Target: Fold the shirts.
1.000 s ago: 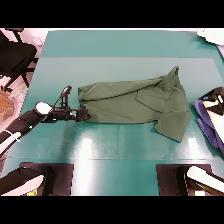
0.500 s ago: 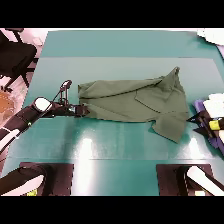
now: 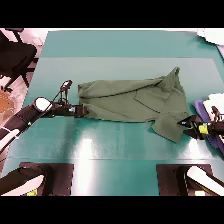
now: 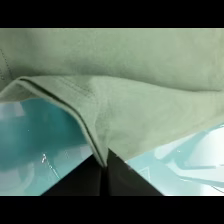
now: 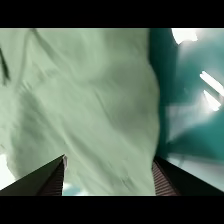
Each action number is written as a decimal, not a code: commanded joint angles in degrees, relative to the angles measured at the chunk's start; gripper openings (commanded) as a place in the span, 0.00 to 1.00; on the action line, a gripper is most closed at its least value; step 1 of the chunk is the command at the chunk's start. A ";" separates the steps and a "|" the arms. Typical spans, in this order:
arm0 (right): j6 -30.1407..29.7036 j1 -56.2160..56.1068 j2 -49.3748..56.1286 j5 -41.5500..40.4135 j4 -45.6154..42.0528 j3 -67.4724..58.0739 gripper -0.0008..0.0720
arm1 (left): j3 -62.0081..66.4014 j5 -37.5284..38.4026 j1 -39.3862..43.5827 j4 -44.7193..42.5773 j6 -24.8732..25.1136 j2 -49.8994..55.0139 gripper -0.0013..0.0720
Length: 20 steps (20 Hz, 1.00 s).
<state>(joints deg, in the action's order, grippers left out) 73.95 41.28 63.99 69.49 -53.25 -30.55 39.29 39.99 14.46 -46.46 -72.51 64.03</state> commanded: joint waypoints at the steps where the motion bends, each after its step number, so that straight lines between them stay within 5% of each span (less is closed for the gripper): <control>1: -2.54 -0.02 0.61 -5.62 -0.26 0.39 0.86 | 0.07 0.00 0.04 -0.07 0.04 -0.04 0.05; 8: -4.68 -0.02 0.81 -10.80 -0.20 0.39 0.79 | 0.07 -0.02 0.04 0.04 0.00 -0.04 0.05; 17: -13.60 -3.96 12.72 -8.92 16.13 0.39 0.72 | 0.07 1.05 0.04 0.17 -0.04 -0.04 0.05; 18: -13.62 -4.57 12.59 -8.90 16.13 0.39 0.69 | 0.07 1.33 0.04 0.17 -0.07 -0.04 0.05; 20: -13.60 -5.11 11.47 -8.85 15.91 0.39 0.29 | 0.07 1.53 0.04 0.17 -0.04 -0.04 0.05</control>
<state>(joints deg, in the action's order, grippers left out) 61.23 37.41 75.48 60.10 -35.16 -30.09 39.29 40.84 14.46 -46.28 -72.53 64.03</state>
